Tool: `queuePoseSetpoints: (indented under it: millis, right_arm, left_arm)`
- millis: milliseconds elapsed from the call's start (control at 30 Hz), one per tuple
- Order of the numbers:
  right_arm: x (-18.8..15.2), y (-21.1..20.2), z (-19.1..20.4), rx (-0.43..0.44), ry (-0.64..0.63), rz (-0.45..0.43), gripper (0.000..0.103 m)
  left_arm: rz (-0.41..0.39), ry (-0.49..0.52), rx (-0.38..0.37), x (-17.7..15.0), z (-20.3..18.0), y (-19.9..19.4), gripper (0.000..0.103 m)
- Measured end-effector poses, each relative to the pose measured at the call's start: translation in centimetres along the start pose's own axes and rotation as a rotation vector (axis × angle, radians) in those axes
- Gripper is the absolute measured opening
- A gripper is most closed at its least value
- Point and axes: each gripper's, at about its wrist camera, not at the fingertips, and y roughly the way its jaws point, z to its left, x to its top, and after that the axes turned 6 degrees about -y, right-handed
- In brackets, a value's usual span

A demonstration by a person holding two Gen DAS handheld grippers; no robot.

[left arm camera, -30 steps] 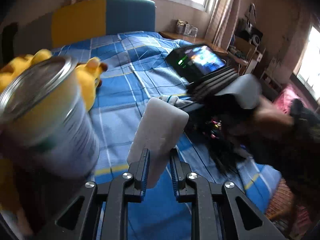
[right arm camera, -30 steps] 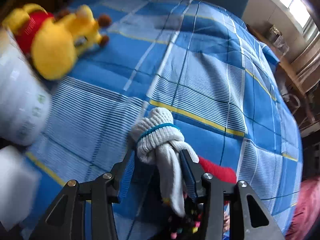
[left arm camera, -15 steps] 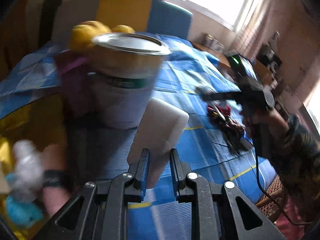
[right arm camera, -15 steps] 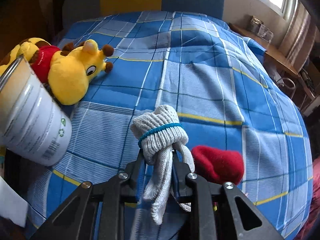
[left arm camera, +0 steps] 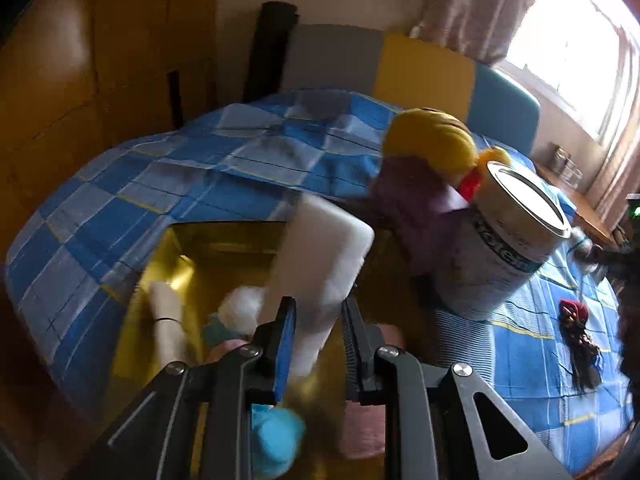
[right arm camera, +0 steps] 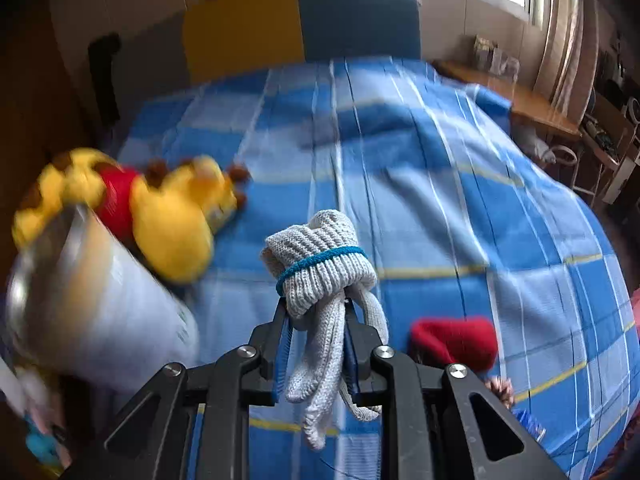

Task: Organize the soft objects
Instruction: 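Carry the white sponge into the gold tray and open the left tool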

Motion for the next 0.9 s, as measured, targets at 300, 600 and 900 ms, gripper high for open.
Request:
queuePoseSetpoints:
  millis: [300,600,900]
  right_arm:
    - [4.9,-6.1,7.3,0.083,-0.129,-0.201,0.022]
    - [3.5,-9.7,13.7,0.203,-0.238,-0.278,0.022]
    - [0.1,-11.5,17.7,0.377,-0.302,-0.256,0.022]
  left_arm:
    - [-0.030,0.003,-0.013,-0.9,1.2,-1.9,0.067]
    - [-0.024,0.024,-0.027,-1.9,0.9,-3.0,0.081]
    - [-0.024,0.015,-0.015,-2.3,0.8,-3.4,0.088]
